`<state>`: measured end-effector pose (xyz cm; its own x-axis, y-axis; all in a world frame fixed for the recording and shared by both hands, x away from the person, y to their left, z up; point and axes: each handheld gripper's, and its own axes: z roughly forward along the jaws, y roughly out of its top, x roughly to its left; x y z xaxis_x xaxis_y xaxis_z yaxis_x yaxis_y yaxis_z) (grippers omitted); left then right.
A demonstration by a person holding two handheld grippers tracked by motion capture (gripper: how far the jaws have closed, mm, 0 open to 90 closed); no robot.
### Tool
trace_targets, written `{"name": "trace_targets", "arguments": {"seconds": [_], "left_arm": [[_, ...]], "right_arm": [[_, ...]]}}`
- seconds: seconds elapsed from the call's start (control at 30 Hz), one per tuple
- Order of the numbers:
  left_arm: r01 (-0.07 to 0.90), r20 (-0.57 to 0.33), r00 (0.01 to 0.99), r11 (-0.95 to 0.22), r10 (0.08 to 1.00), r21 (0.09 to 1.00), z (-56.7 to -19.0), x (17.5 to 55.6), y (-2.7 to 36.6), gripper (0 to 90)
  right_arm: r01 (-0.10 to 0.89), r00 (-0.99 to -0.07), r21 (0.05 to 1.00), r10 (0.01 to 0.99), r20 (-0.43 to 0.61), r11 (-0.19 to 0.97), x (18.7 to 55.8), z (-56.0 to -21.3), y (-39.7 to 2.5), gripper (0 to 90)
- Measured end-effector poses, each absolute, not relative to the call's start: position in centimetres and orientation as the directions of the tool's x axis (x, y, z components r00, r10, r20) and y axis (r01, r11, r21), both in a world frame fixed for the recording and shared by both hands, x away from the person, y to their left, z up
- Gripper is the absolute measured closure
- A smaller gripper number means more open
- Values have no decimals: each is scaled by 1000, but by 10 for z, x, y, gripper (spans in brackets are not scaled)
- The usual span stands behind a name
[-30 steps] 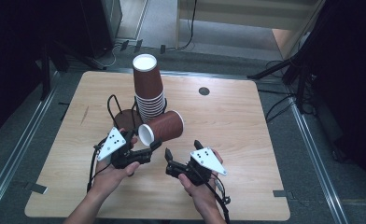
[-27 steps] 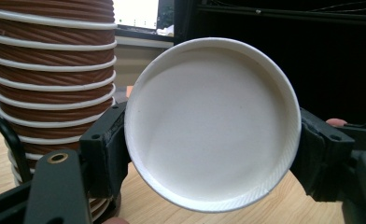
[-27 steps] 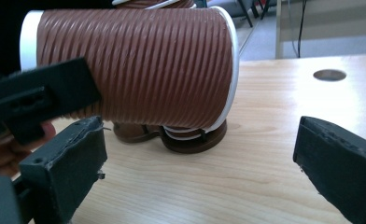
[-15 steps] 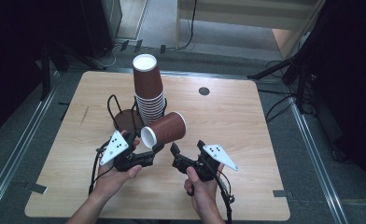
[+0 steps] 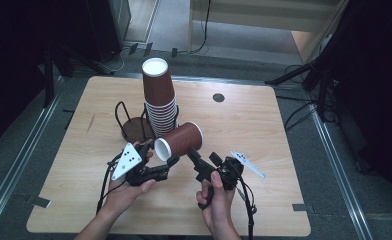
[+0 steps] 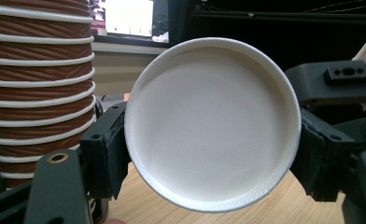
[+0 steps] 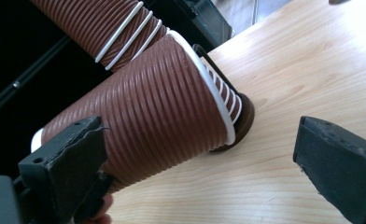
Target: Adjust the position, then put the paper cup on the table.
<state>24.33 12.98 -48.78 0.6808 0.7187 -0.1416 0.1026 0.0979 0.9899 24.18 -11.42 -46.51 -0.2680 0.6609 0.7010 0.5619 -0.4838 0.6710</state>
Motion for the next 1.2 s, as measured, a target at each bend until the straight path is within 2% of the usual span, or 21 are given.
{"name": "trace_targets", "arguments": {"seconds": [0.3, 0.53, 0.63, 0.67, 1.2], "left_arm": [[84, -135, 682, 106, 719, 991, -492, 243, 127, 247], [79, -136, 689, 112, 712, 991, -491, 241, 124, 247], [79, -133, 691, 109, 711, 991, -492, 241, 122, 247], [80, -133, 692, 108, 709, 991, -492, 241, 122, 247], [76, -115, 715, 87, 690, 993, -495, 236, 110, 247]], "right_arm": [[603, -233, 583, 579, 781, -545, 242, -463, -118, 26], [652, -149, 458, 490, 859, -605, 248, -472, -125, 26], [659, -140, 429, 460, 877, -618, 249, -475, -127, 26], [669, -128, 394, 425, 896, -630, 250, -476, -128, 26], [697, -99, 284, 303, 948, -658, 255, -482, -134, 25]]}}
